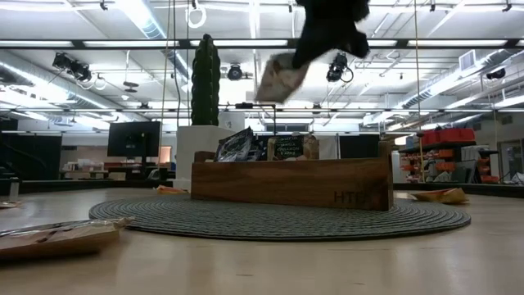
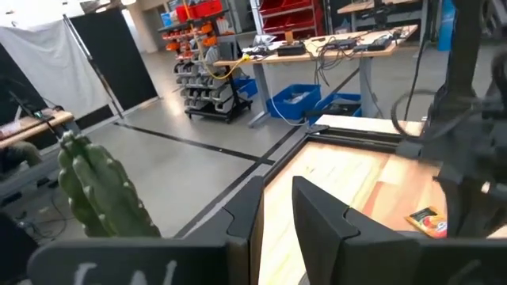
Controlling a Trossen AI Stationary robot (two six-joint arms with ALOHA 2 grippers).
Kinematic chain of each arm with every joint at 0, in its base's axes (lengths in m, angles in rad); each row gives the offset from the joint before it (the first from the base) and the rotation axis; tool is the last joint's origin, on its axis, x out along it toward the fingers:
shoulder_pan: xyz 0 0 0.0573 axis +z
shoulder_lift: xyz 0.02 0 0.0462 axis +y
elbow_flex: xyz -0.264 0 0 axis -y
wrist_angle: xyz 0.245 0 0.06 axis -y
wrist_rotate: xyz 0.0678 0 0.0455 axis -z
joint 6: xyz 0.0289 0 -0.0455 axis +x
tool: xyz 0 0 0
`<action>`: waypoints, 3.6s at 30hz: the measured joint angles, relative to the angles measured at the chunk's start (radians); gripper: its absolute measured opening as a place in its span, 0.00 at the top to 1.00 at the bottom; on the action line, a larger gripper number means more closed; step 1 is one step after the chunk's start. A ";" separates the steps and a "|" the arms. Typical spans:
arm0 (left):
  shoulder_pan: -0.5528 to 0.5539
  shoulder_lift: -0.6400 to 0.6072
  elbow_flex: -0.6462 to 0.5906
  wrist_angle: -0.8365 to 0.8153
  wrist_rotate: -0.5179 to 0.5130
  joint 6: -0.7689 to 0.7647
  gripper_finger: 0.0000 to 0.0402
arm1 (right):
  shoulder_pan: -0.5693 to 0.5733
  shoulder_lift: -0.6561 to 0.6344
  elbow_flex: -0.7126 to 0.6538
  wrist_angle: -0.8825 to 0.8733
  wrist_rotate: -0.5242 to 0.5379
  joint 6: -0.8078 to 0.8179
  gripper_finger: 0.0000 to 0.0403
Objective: Pick & Place Tea
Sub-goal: Put the brown tea bag into the middle section of the wooden organizer
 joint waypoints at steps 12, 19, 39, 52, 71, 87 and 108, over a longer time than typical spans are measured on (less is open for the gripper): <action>0.000 0.000 0.000 -0.011 0.000 -0.009 0.82 | 0.006 0.000 -0.168 0.158 0.025 -0.005 1.00; 0.000 0.000 0.000 -0.011 0.000 -0.009 0.82 | -0.018 0.025 -0.178 0.186 -0.008 -0.087 1.00; 0.011 0.000 0.000 -0.009 0.001 -0.007 0.82 | -0.044 0.093 -0.177 0.200 -0.030 -0.140 1.00; 0.029 0.000 0.000 -0.009 0.001 -0.009 0.82 | -0.058 0.114 -0.177 0.210 -0.085 -0.168 0.97; 0.029 0.000 0.000 -0.039 0.314 -0.055 0.82 | -0.064 -0.004 -0.177 0.179 0.070 -0.037 0.62; -0.040 0.189 0.000 -0.299 0.871 -0.479 0.71 | -0.028 -0.313 -0.176 0.118 0.201 -0.081 0.62; -0.146 0.657 0.000 -0.097 0.987 -0.821 0.35 | 0.202 -0.332 -0.176 0.018 0.357 0.011 0.62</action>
